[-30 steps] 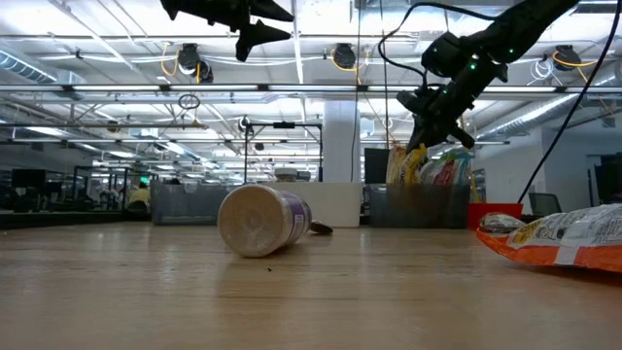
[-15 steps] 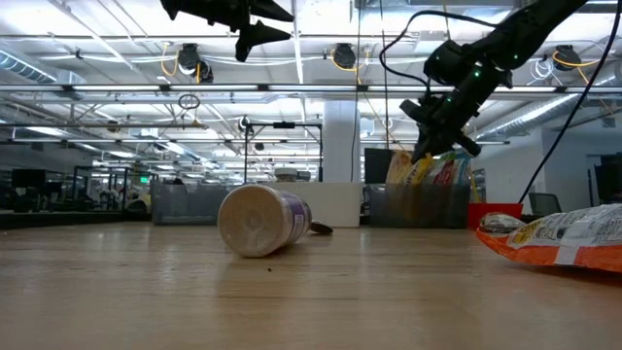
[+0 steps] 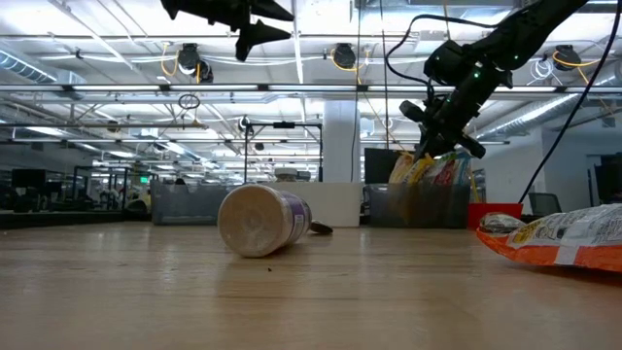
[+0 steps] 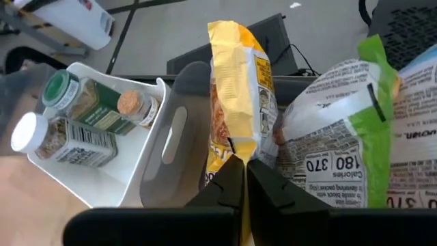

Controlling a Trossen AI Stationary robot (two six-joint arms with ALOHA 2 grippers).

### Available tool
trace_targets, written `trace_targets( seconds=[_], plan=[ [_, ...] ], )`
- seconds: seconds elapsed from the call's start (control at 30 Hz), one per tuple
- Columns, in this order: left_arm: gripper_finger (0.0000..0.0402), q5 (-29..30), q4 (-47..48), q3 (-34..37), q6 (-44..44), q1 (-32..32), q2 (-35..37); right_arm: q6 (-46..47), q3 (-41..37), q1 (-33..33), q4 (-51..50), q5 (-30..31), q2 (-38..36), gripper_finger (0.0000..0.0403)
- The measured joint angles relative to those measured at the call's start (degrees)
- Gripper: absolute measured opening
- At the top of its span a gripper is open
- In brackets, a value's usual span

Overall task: Pick & Place Food Item
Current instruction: Put the yellow noodle pack into the right black bin

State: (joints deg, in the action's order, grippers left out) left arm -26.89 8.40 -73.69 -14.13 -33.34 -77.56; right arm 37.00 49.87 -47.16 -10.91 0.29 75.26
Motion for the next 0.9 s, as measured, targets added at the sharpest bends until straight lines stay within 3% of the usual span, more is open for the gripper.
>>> trace_targets(
  seconds=[0.27,0.9],
  plan=[
    [0.0177,0.0,-2.6,0.0,-1.3,0.1,0.0,1.3,0.0,1.1,-0.7,4.2,0.0,0.0000],
    [0.0177,0.0,-2.6,0.0,-1.3,0.3,0.0,1.2,0.0,1.1,-2.2,4.5,0.0,0.0000]
  ],
)
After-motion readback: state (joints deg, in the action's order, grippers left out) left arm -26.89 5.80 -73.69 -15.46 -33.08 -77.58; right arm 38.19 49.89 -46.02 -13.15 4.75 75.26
